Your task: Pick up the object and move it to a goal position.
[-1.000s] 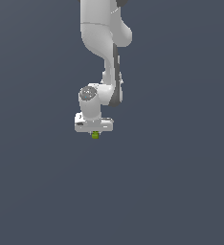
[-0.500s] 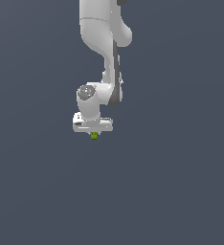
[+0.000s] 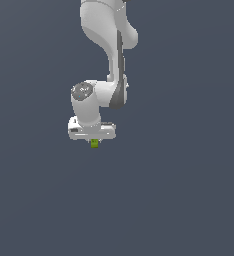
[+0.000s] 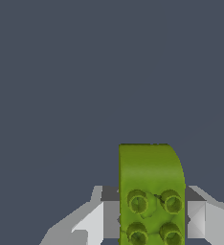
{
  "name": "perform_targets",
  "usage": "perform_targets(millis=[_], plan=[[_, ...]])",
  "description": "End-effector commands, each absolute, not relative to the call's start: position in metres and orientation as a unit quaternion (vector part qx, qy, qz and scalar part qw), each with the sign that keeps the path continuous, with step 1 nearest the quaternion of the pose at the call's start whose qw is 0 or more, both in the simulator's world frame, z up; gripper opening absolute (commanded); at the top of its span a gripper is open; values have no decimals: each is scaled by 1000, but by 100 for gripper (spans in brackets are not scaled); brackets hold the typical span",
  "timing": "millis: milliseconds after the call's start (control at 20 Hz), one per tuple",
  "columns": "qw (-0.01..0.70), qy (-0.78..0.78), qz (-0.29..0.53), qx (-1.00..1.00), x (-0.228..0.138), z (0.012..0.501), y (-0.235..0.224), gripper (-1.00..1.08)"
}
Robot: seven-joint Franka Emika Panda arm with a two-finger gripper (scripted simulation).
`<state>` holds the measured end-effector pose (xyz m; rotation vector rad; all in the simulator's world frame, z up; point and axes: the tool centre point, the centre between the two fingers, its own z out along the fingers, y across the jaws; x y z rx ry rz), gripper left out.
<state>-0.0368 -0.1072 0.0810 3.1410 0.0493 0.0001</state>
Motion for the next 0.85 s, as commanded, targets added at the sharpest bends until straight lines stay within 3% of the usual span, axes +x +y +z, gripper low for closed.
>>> perform_targets(millis=[0, 800], plan=[[0, 16, 0, 1000, -23, 98, -110, -100], [0, 16, 0, 1000, 17, 141, -119, -100]])
